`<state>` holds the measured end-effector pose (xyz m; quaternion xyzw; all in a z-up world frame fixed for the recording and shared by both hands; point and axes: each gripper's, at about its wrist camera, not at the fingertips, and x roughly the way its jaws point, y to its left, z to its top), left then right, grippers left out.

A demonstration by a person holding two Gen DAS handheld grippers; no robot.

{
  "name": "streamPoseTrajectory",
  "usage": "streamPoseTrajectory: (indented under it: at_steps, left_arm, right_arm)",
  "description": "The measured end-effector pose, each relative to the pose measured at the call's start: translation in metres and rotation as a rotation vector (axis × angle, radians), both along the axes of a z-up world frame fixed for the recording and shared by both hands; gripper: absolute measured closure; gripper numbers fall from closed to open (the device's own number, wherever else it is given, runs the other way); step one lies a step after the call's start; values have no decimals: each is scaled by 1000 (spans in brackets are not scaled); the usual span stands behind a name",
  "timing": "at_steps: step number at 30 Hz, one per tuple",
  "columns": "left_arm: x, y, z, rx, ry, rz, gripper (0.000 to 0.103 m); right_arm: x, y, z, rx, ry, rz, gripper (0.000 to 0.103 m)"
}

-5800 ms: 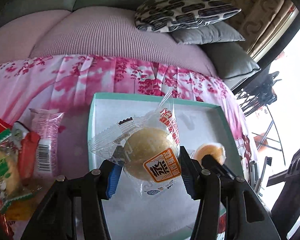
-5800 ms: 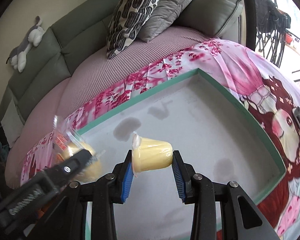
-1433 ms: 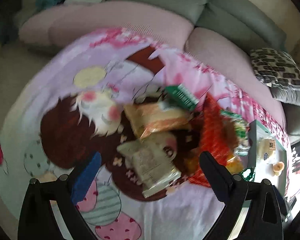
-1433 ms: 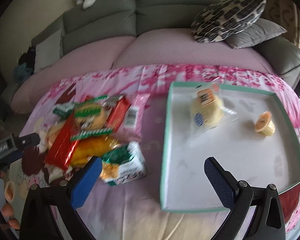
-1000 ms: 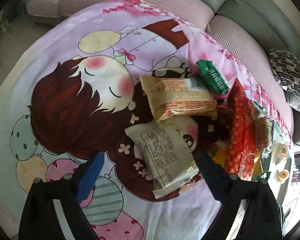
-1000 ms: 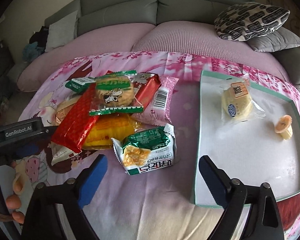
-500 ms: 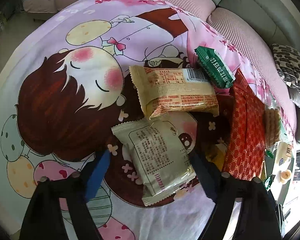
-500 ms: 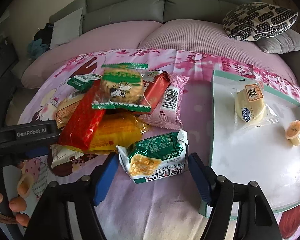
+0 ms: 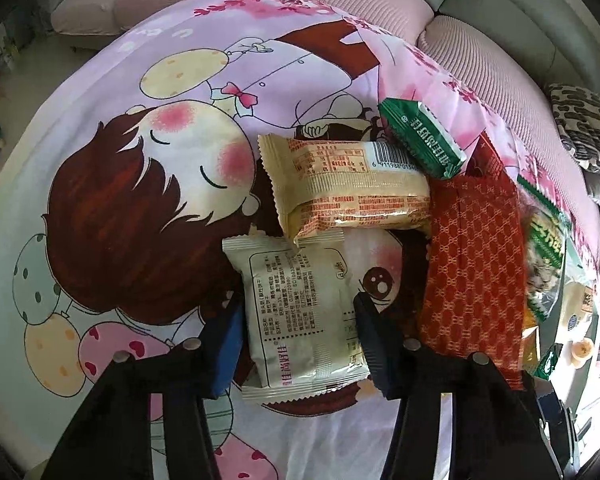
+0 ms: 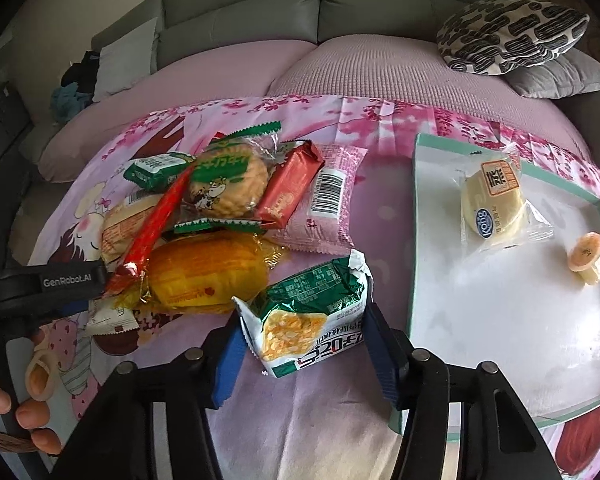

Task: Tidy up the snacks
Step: 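Grasp the cream biscuit packet with left tool while right tool grasps the green bag, then release cream packet into tray with left tool while right tool releases green bag there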

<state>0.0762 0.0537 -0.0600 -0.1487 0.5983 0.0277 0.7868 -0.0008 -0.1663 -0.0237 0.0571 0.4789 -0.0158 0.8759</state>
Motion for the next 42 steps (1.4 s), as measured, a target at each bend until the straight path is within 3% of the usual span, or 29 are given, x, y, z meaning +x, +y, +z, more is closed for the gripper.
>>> streamPoseTrajectory:
  at_steps: [14, 25, 34, 42]
  left_arm:
    - [-12, 8, 22, -43, -68, 19, 48]
    - [-35, 7, 68, -70, -214, 7, 48]
    - [-32, -37, 84, -65, -277, -109, 48]
    - [-40, -100, 90, -86, -313, -287, 48]
  right_arm:
    - [-12, -12, 25, 28, -73, -39, 46]
    - [-16, -16, 34, 24, -90, -51, 46]
    - [-26, -39, 46, 42, -114, -119, 46]
    - [-45, -106, 41, -28, -62, -352, 46]
